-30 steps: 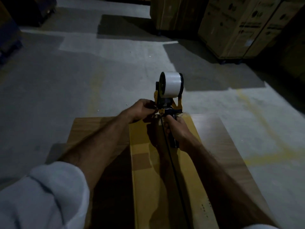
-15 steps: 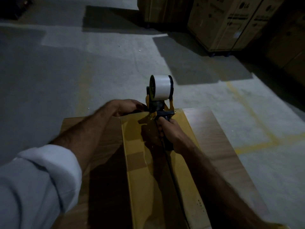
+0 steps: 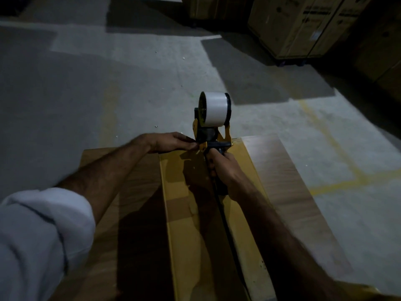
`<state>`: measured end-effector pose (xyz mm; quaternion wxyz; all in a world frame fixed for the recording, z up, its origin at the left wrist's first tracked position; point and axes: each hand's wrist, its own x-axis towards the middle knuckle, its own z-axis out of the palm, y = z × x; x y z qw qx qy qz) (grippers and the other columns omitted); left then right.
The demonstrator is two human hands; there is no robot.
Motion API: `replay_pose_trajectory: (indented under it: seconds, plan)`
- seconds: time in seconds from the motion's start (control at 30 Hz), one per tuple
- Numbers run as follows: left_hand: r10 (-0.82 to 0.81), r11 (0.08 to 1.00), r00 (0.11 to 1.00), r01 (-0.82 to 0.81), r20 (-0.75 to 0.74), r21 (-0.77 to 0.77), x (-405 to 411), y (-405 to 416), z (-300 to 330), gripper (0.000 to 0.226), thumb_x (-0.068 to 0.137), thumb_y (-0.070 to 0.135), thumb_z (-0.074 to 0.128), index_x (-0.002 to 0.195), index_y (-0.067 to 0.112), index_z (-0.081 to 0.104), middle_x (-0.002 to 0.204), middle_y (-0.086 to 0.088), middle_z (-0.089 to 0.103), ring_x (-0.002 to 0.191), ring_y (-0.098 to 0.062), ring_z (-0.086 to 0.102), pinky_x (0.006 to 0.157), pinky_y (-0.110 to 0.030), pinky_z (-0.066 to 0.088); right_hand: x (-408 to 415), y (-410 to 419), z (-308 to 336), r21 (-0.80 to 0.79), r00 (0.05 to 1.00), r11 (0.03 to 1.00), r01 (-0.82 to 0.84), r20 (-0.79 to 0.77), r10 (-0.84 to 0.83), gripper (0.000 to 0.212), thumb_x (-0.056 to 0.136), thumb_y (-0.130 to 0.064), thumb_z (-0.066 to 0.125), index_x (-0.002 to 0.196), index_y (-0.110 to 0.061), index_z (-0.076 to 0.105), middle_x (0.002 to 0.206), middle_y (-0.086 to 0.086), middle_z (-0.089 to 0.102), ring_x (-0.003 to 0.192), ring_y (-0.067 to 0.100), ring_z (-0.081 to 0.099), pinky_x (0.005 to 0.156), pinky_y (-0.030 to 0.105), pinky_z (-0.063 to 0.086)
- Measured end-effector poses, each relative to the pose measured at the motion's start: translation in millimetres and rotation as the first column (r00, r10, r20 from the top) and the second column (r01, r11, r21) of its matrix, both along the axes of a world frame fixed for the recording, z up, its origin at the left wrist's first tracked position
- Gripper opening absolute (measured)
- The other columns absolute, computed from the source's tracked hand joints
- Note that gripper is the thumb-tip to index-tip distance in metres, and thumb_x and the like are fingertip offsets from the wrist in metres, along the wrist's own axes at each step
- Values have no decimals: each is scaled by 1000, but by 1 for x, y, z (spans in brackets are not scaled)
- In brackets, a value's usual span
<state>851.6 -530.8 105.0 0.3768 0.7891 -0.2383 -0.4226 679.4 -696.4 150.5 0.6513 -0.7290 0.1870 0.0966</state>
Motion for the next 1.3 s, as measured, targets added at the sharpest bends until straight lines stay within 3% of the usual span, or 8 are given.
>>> replay_pose_trajectory:
  seconds: [0.17,0.3,0.57,0.8,0.93,1.07,1.17,1.3]
  plan:
    - [38,999,995,-39,94,11,0,-3,-10,73,78,72,70,134,27,68,144,-3,59,134,-21,54,119,-43,39,-10,-1,0,-18,1000,1000,1,16,0,28,108,-27,46,82,-18,49,64,-5,42,54,9,41,58,30,38]
    - [57,998,990,-52,130,-47,-4,0,-10,10,95,39,68,104,42,72,112,12,69,103,5,64,87,-9,46,-21,6,2,-27,1000,1000,16,23,-15,28,108,-28,45,82,-18,49,67,-2,43,56,10,42,55,28,38]
    - [53,981,992,-30,116,-190,-5,5,-9,37,104,3,52,138,19,55,112,6,69,88,11,68,78,-9,51,-47,12,3,-19,998,999,49,32,-48,31,108,-25,45,78,-20,48,63,-8,44,52,6,41,50,22,38]
    - [5,985,997,9,79,-173,-13,4,5,33,93,41,64,126,38,67,122,10,71,105,-3,68,85,-17,54,-96,13,0,8,999,1000,-8,49,8,41,107,-29,47,68,-33,58,61,-12,48,52,6,42,49,19,36]
    - [-2,998,995,8,100,-63,-11,-3,12,42,103,46,50,128,19,70,127,-7,69,115,-27,66,102,-44,53,-102,14,-1,2,999,1000,27,24,-27,33,107,-29,47,75,-24,55,63,-10,47,55,7,41,53,22,34]
    - [-44,986,964,0,262,168,-15,-21,9,69,95,75,37,89,14,68,97,-7,67,84,-22,63,75,-34,49,-98,16,0,-53,1000,999,-2,21,3,31,106,-31,49,78,-21,53,70,2,42,58,11,39,55,28,31]
    - [-66,985,932,5,355,171,-19,-20,2,90,70,97,45,89,14,75,92,-5,74,80,-21,68,73,-35,51,-99,14,1,-24,1000,1000,-18,21,18,33,106,-32,49,75,-24,53,70,-1,42,59,14,38,56,29,31]
    - [-27,988,883,-47,468,146,-23,-19,4,87,59,91,41,90,20,79,88,0,75,79,-19,69,72,-37,54,-101,12,4,-22,1000,999,-26,15,26,33,106,-32,49,74,-24,51,69,0,42,57,13,38,53,27,33]
